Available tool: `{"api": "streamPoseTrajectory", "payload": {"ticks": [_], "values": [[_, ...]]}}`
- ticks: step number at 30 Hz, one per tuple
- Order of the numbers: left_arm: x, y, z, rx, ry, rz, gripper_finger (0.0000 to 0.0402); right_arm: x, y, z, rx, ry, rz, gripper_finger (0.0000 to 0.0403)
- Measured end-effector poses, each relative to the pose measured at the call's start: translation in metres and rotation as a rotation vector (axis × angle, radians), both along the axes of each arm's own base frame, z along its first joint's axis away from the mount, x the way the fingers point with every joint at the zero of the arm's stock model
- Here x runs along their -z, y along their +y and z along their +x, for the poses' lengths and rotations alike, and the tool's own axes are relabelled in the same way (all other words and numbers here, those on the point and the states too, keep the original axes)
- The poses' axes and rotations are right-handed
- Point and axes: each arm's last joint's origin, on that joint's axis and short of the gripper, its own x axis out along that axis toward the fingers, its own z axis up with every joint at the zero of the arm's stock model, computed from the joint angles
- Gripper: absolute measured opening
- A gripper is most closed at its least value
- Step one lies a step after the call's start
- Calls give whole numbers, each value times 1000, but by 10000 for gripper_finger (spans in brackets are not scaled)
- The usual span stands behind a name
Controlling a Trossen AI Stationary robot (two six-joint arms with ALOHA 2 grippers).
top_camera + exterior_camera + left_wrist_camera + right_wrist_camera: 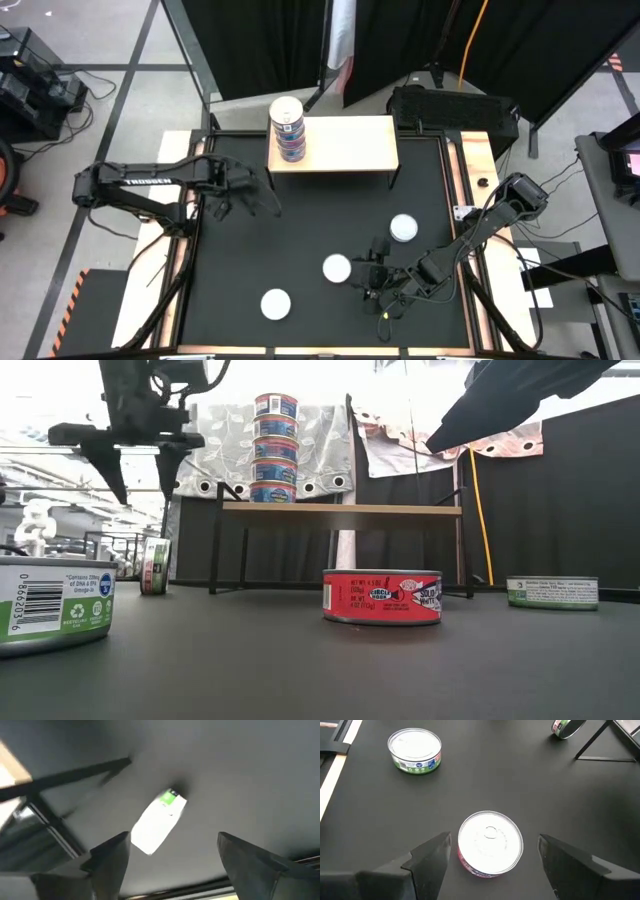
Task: Stack canned seafood by type on shelf
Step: Put the green tuna can on the shelf
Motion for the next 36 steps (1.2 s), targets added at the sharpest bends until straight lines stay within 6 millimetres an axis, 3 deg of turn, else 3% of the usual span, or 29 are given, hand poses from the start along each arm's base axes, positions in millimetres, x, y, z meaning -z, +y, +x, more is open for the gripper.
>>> {"api": "streamPoseTrajectory", "payload": {"ticks": [9, 15, 22, 28, 36], "values": [[34, 2, 4, 256, 140, 135, 305, 0, 0, 0, -2, 0, -2, 293], [45, 9, 18, 320, 149, 179, 305, 0, 0, 0, -2, -2, -1, 293], [62, 25, 21, 294, 259, 141, 298, 0, 0, 0, -2, -2, -1, 293], [75, 33, 25, 295, 329, 104, 256, 0, 0, 0, -2, -2, 0, 293], [76, 30, 31, 281, 280, 130, 152, 0, 0, 0, -5, -2, -4, 293]]}}
